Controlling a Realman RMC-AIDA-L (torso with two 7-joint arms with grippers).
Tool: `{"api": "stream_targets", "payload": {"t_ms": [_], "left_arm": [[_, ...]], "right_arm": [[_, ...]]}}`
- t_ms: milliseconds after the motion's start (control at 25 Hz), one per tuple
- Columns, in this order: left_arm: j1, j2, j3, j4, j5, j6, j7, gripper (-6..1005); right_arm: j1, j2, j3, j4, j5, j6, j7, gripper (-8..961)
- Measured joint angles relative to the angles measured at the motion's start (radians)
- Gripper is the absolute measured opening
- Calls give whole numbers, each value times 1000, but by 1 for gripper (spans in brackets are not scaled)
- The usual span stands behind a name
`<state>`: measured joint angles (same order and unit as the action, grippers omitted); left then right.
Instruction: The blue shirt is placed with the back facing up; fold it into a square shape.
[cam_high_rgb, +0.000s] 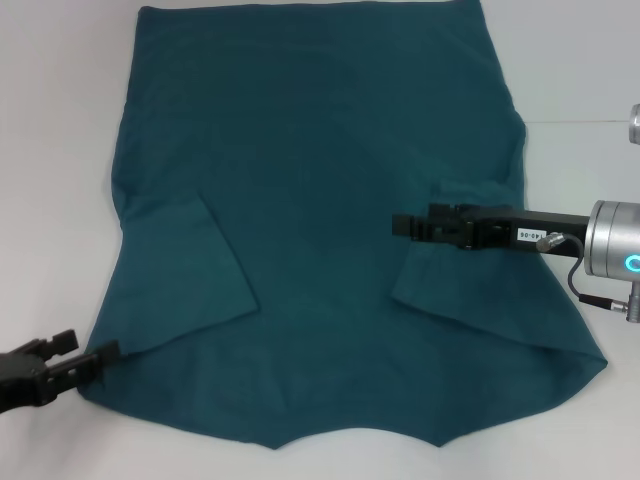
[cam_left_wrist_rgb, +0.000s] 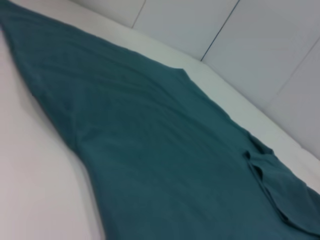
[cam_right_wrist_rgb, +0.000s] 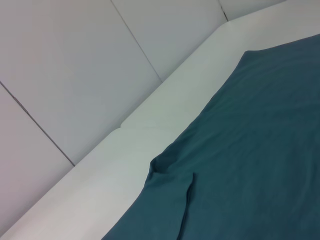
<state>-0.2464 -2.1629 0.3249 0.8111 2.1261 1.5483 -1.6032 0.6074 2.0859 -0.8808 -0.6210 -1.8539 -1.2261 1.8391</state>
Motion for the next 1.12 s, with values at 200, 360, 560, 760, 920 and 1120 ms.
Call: {"api": "stream_targets", "payload": {"t_ms": [200, 360, 560, 760, 920, 1120], "left_arm": [[6, 0, -6, 0, 22, -1, -2, 900], [7, 0, -3, -2, 25, -17, -2, 901], [4, 0, 2, -5, 29, -53, -3, 901], [-7, 0, 5, -9, 57, -70, -3, 901], [-13, 0, 6, -16, 72, -80, -3, 900], [-15, 0, 13, -23, 77, -81, 0, 900]], "right_arm": [[2, 0, 3, 0, 0, -3, 1, 928], [2, 0, 3, 0, 0, -7, 2, 928], [2, 0, 5, 0, -1, -7, 3, 927], [2, 0, 5, 0, -1, -6, 6, 926], [2, 0, 5, 0, 2, -4, 6, 923], [2, 0, 5, 0, 5, -6, 6, 919]]}}
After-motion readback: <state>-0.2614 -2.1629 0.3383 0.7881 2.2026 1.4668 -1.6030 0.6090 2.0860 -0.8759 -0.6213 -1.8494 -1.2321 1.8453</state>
